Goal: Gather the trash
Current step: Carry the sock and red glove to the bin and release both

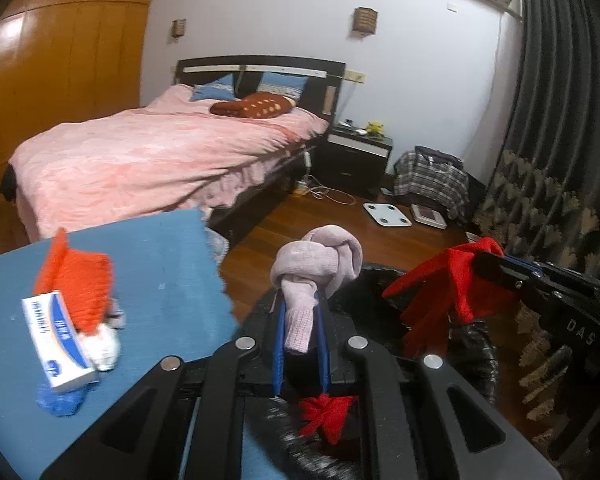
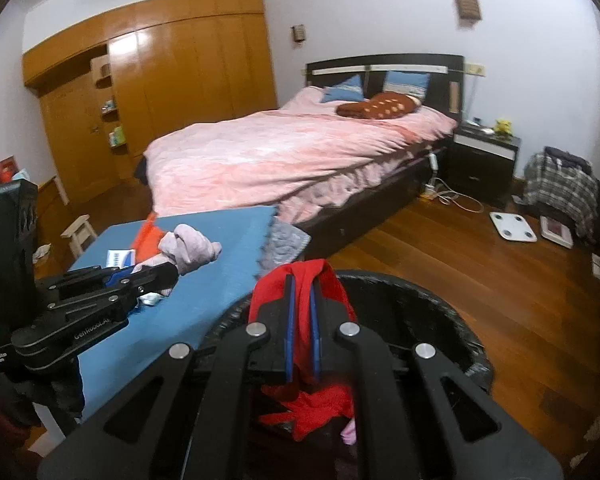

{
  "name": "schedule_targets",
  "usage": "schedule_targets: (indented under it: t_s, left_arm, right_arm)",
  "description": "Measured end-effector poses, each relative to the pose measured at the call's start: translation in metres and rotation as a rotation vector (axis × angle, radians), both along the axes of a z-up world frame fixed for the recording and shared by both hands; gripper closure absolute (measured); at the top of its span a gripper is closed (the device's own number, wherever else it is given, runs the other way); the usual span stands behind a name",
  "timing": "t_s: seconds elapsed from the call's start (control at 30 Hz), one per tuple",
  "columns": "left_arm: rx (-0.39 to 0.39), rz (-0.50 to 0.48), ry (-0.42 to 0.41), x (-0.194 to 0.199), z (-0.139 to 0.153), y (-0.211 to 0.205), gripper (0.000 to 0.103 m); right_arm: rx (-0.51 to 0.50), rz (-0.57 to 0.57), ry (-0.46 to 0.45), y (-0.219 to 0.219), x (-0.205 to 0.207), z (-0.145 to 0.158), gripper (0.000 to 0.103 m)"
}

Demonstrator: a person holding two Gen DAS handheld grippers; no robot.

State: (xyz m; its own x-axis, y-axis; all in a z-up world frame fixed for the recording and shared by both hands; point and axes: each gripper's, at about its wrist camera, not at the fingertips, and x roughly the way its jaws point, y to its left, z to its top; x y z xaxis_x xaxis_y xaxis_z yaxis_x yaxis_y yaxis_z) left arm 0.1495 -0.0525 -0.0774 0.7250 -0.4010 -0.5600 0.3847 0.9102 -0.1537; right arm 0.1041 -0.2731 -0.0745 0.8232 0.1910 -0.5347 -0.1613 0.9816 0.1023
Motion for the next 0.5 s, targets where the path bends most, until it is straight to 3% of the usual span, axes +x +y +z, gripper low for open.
schedule_targets:
  t_s: [0.2,0.23,0.27,0.3,0.33,0.43,0.5]
  left_arm:
    - [-0.013,-0.076,0.033,0.010,-0.009,-0.031,0.083]
    - [-0.021,-0.088,0.041,0.012,-0.011,-0.034,0.072]
    - [-0.027,-0.097,0.049,0.013,-0.012,-0.035,0.054]
    - [-0.032,-0.098,0.053,0.014,-0.013,-0.037,0.047]
    - [-0.041,-0.101,0.055,0.014,-0.014,-0.036,0.041]
    - [-0.030,-0.096,0.051,0.011,-0.015,-0.034,0.033]
    - [-0.017,-0.071,0.034,0.009,-0.014,-0.029,0.026]
  right_arm:
    - [0.004,-0.066,0.048,-0.024,0.003,-0.018,0.090]
    - [0.002,-0.079,0.060,-0.028,0.004,-0.022,0.086]
    - [0.001,-0.096,0.071,-0.032,0.004,-0.026,0.075]
    - [0.002,-0.106,0.082,-0.034,0.003,-0.029,0.063]
    - [0.001,-0.114,0.088,-0.037,0.003,-0.031,0.059]
    - [-0.008,-0.143,0.094,-0.041,0.001,-0.038,0.040]
    - [-0.012,-0.168,0.081,-0.037,-0.003,-0.038,0.016]
